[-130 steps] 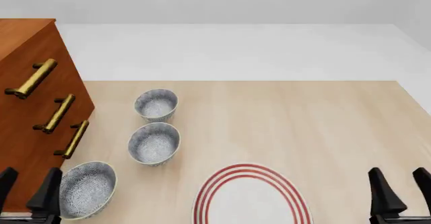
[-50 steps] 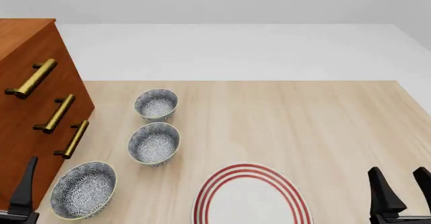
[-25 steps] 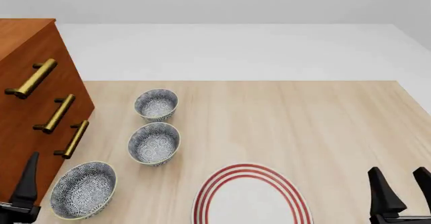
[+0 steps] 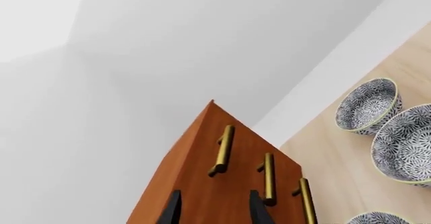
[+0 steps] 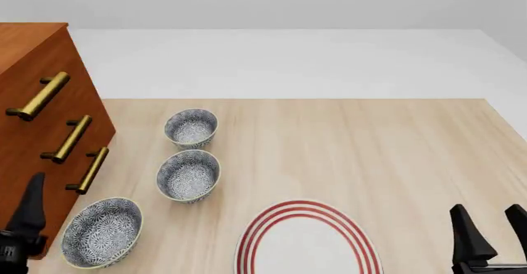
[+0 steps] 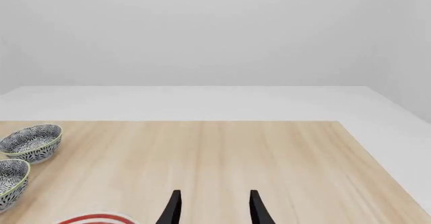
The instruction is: Open the top drawer of the cabinet.
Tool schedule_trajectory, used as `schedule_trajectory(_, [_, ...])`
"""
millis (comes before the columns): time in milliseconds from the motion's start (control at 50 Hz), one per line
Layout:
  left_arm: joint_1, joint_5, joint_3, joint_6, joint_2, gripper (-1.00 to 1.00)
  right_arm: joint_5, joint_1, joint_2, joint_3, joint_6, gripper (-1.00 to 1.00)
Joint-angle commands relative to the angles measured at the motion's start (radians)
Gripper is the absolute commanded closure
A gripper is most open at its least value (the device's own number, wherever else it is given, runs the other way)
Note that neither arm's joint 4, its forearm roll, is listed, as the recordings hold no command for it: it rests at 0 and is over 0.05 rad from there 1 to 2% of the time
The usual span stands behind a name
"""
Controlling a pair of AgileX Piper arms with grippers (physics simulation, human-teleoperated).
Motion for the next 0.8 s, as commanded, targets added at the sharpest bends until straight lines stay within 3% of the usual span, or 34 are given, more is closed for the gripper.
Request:
schedule_trajectory(20, [0.016,-0.067,-0.001,0.065,0.071,-1.00,0.000,0.000,0.000,0.000,0.000,-1.00])
schedule_trajectory(800, [0.040,-0.235,-0.008,0.166,0.288,-1.00,0.000,0.000,0.000,0.000,0.000,-1.00])
